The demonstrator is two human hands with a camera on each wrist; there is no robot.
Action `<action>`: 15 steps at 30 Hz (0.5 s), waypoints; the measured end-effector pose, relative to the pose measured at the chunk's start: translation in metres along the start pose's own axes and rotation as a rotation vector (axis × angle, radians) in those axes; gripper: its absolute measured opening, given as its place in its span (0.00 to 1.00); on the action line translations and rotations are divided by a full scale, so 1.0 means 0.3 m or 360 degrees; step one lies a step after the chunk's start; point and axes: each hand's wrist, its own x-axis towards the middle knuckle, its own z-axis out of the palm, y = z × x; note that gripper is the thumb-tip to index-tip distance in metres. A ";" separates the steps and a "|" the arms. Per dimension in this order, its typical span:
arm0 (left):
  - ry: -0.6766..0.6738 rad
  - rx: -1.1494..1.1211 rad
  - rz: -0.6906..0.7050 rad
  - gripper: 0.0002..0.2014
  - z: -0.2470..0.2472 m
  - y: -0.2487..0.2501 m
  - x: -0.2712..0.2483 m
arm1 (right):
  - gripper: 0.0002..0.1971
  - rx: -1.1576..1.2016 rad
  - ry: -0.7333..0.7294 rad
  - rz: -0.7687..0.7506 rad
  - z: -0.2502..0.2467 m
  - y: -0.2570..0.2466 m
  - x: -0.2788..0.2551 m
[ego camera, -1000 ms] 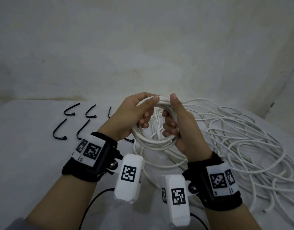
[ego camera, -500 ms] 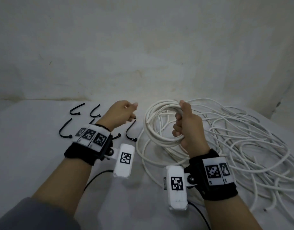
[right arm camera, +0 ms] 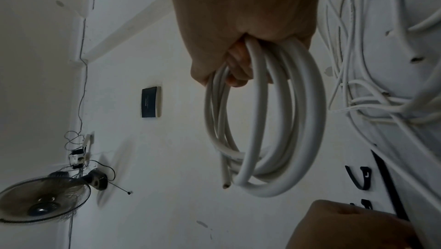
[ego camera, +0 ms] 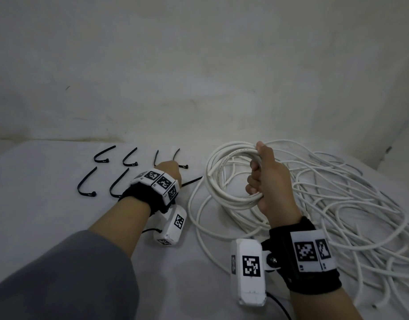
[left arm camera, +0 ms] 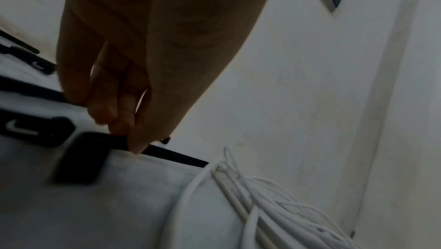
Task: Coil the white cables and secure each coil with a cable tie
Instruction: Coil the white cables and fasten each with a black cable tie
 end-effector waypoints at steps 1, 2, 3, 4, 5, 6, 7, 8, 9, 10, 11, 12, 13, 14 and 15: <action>-0.0003 -0.0024 -0.0022 0.07 -0.016 0.011 -0.008 | 0.23 0.0001 0.0008 -0.0013 0.000 0.000 0.001; 0.0002 -0.0107 -0.0043 0.11 -0.035 0.019 -0.021 | 0.23 0.0004 0.0021 -0.0028 -0.001 0.000 0.002; 0.0039 -0.0224 -0.0045 0.12 -0.060 0.021 -0.035 | 0.23 0.0010 0.0038 -0.0040 -0.002 -0.001 0.003; 0.0085 -0.0375 -0.0047 0.12 -0.090 0.019 -0.057 | 0.22 0.0021 0.0057 -0.0049 -0.002 -0.002 0.004; 0.0133 -0.0563 -0.0023 0.11 -0.125 0.013 -0.084 | 0.22 0.0034 0.0078 -0.0054 -0.003 -0.003 0.005; 0.0195 -0.0799 0.0013 0.10 -0.157 0.008 -0.121 | 0.22 0.0048 0.0101 -0.0056 -0.005 -0.003 0.006; 0.0261 -0.1049 0.0046 0.09 -0.189 0.008 -0.161 | 0.22 0.0060 0.0126 -0.0057 -0.006 -0.004 0.006; 0.0321 -0.1276 0.0079 0.07 -0.218 0.012 -0.207 | 0.22 0.0066 0.0149 -0.0060 -0.007 -0.004 0.006; 0.0361 -0.1463 0.0132 0.05 -0.245 0.020 -0.256 | 0.22 0.0071 0.0173 -0.0064 -0.007 -0.002 0.005; 0.0377 -0.1603 0.0203 0.05 -0.268 0.031 -0.305 | 0.22 0.0078 0.0200 -0.0069 -0.006 0.000 0.005; 0.0366 -0.1708 0.0282 0.07 -0.282 0.043 -0.351 | 0.22 0.0079 0.0225 -0.0074 -0.006 0.002 0.004; 0.0331 -0.1792 0.0360 0.08 -0.286 0.057 -0.393 | 0.22 0.0078 0.0246 -0.0078 -0.006 0.004 0.003; 0.0276 -0.1857 0.0429 0.08 -0.285 0.072 -0.433 | 0.23 0.0075 0.0262 -0.0082 -0.005 0.006 0.002; 0.0199 -0.1889 0.0484 0.07 -0.277 0.087 -0.468 | 0.23 0.0070 0.0273 -0.0084 -0.002 0.008 0.001; 0.0101 -0.1891 0.0532 0.06 -0.265 0.103 -0.499 | 0.23 0.0060 0.0284 -0.0089 0.000 0.010 0.000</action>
